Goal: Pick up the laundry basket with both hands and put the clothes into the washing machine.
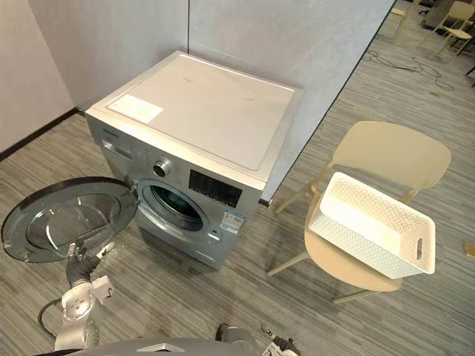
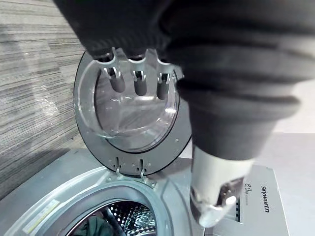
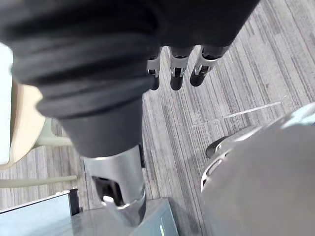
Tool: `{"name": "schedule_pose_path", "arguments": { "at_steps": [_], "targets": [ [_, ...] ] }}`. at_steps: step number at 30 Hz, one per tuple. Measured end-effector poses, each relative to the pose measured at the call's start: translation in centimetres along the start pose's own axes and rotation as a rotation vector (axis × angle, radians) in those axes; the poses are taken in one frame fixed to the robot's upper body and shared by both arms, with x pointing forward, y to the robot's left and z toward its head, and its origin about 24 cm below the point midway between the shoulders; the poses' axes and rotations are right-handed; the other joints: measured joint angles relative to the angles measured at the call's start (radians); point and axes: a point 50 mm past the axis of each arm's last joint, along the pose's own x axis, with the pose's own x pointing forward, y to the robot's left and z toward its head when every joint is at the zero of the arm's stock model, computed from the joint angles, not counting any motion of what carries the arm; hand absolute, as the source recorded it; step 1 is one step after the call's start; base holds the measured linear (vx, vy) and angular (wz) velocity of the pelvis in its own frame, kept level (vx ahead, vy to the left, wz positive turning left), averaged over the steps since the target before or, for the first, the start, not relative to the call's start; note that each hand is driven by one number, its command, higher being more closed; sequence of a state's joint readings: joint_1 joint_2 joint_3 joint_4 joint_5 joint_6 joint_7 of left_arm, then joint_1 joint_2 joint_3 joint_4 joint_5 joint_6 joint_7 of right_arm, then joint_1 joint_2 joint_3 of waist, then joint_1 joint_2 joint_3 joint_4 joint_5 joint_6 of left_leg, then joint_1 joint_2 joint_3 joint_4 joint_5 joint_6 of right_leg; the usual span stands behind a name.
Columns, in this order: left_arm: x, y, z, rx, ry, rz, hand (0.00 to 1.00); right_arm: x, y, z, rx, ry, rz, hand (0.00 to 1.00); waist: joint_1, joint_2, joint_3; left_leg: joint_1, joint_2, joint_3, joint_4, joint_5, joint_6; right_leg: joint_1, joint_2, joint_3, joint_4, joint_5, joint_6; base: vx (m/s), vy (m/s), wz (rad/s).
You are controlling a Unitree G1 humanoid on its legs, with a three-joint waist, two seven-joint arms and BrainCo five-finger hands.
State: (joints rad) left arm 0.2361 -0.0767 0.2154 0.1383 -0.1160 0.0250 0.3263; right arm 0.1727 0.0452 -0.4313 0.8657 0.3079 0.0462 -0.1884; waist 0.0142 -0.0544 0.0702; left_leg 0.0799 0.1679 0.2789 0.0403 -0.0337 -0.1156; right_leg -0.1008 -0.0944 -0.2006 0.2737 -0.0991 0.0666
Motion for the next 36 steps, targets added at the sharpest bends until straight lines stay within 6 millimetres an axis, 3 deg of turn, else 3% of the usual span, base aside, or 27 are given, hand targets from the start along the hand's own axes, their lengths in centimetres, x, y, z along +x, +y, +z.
{"name": "schedule_pose_path", "arguments": {
  "at_steps": [4, 7, 9, 10, 14, 15, 16, 18, 23, 25, 28, 30, 31, 33, 35, 36],
  "targets": [
    [-0.1, 0.1, -1.0, 0.014, 0.043, -0.002, 0.00, -0.2, 0.3, -0.3, 0.019, -0.002, 0.009, 0.00, 0.008, 0.007, 0.010, -0.025, -0.006, -0.020, 0.076, -0.040, 0.011, -0.001, -0.019, 0.000, 0.047, -0.039, 0.011, -0.04, 0.005, 0.15],
    [-0.3, 0.4, -1.2, 0.010, 0.051, -0.004, 0.00, -0.3, -0.1, -0.2, 0.018, -0.011, 0.004, 0.00, 0.015, 0.012, 0.029, -0.127, 0.015, -0.081, 0.327, -0.131, 0.034, 0.011, -0.042, -0.027, 0.114, -0.130, 0.048, -0.08, -0.001, 0.57],
    [-0.4, 0.2, -1.2, -0.003, 0.051, -0.026, 0.00, -0.1, -0.3, 0.5, -0.003, -0.030, 0.003, 0.00, 0.029, 0.022, 0.066, -0.264, 0.035, -0.103, 0.599, -0.100, 0.081, 0.033, -0.058, -0.057, 0.133, -0.140, 0.048, -0.13, 0.019, 0.58],
    [-0.5, 0.2, -1.3, -0.007, 0.058, -0.029, 0.00, -0.1, -0.3, 0.6, -0.010, -0.034, 0.002, 0.00, 0.034, 0.026, 0.067, -0.286, 0.035, -0.103, 0.625, -0.087, 0.078, 0.032, -0.063, -0.057, 0.135, -0.140, 0.048, -0.07, 0.077, 0.28],
    [-0.5, 0.1, 0.2, -0.034, -0.004, -0.037, 0.00, -0.1, 0.3, 1.3, -0.004, -0.057, 0.006, 0.00, 0.033, 0.016, 0.089, -0.289, 0.010, -0.012, 0.576, -0.047, 0.100, 0.015, -0.110, -0.033, 0.123, -0.127, 0.040, -0.03, 0.096, 0.33],
    [-0.5, 0.2, 0.3, -0.035, -0.006, -0.034, 0.00, -0.1, 0.4, 1.4, -0.004, -0.061, 0.005, 0.00, 0.035, 0.010, 0.092, -0.285, 0.006, -0.002, 0.563, -0.060, 0.109, 0.005, -0.111, -0.024, 0.121, -0.120, 0.046, -0.09, 0.113, -0.06],
    [-0.4, 0.4, 0.3, -0.036, -0.006, -0.022, 0.00, -0.1, 0.9, 1.8, -0.001, -0.070, 0.016, 0.00, 0.038, 0.034, 0.089, -0.264, -0.004, -0.007, 0.528, -0.093, 0.105, -0.002, -0.108, -0.011, 0.121, -0.112, 0.057, -0.06, 0.127, -0.26],
    [-0.5, 0.4, 0.3, -0.038, -0.006, -0.020, 0.00, -0.2, 0.9, 2.2, 0.003, -0.090, 0.010, 0.00, 0.037, 0.039, 0.088, -0.217, -0.020, -0.008, 0.437, -0.144, 0.080, -0.009, -0.106, -0.002, 0.117, -0.090, 0.057, -0.02, 0.141, -0.18],
    [-0.7, -0.7, 0.2, -0.046, 0.004, -0.062, 0.00, -0.4, 1.2, 1.2, 0.015, -0.064, 0.010, 0.00, 0.027, -0.005, 0.068, -0.164, -0.077, 0.045, 0.288, -0.144, 0.062, -0.008, -0.120, 0.040, 0.037, -0.020, 0.064, 0.00, 0.083, -0.21],
    [-0.6, -1.6, 0.5, -0.047, -0.007, -0.096, 0.00, -0.4, 1.1, 1.1, 0.017, -0.058, 0.006, 0.00, 0.011, -0.006, 0.067, -0.169, -0.087, 0.044, 0.287, -0.152, 0.068, -0.006, -0.129, 0.037, 0.030, -0.007, 0.062, 0.05, 0.084, 0.00],
    [-0.7, -2.6, 0.8, -0.046, -0.018, -0.137, 0.00, -0.4, 0.9, 0.6, 0.031, -0.040, 0.001, 0.00, 0.007, -0.005, 0.067, -0.158, -0.093, 0.045, 0.286, -0.172, 0.070, -0.051, -0.141, 0.047, 0.135, 0.005, 0.039, 0.08, 0.068, -0.03],
    [-0.7, -2.5, 0.7, -0.045, -0.015, -0.133, 0.00, -0.5, 1.1, 1.2, 0.032, -0.066, 0.012, 0.00, 0.004, -0.003, 0.077, -0.107, -0.083, 0.051, 0.257, -0.174, 0.070, -0.133, -0.141, 0.055, 0.335, 0.059, -0.047, 0.09, 0.051, -0.09],
    [-0.7, -2.4, 0.7, -0.044, -0.013, -0.128, 0.00, -0.5, 1.2, 1.2, 0.029, -0.069, 0.016, 0.00, 0.002, -0.001, 0.079, -0.091, -0.080, 0.052, 0.248, -0.174, 0.070, -0.147, -0.140, 0.056, 0.376, 0.079, -0.061, 0.11, 0.033, -0.09],
    [-0.7, -1.7, 0.5, -0.043, -0.006, -0.101, 0.00, -0.5, 1.4, 1.3, 0.021, -0.072, 0.025, 0.00, -0.003, 0.005, 0.085, -0.042, -0.059, 0.051, 0.236, -0.179, 0.079, -0.182, -0.105, 0.077, 0.464, 0.069, -0.043, 0.15, -0.011, -0.06],
    [-0.6, -1.7, 0.5, -0.045, -0.007, -0.098, 0.00, -0.5, 1.4, 1.2, 0.010, -0.069, 0.029, 0.00, -0.015, 0.003, 0.086, -0.034, -0.031, 0.019, 0.233, -0.185, 0.076, -0.201, 0.009, 0.087, 0.454, -0.048, -0.024, 0.19, -0.101, 0.28],
    [-0.7, -1.8, 0.5, -0.044, -0.006, -0.102, 0.00, -0.5, 1.4, 1.1, 0.008, -0.068, 0.029, 0.00, -0.020, 0.002, 0.086, -0.038, -0.030, 0.007, 0.231, -0.182, 0.070, -0.202, 0.034, 0.091, 0.412, -0.063, -0.021, 0.19, -0.146, 0.59]
  ]
}}
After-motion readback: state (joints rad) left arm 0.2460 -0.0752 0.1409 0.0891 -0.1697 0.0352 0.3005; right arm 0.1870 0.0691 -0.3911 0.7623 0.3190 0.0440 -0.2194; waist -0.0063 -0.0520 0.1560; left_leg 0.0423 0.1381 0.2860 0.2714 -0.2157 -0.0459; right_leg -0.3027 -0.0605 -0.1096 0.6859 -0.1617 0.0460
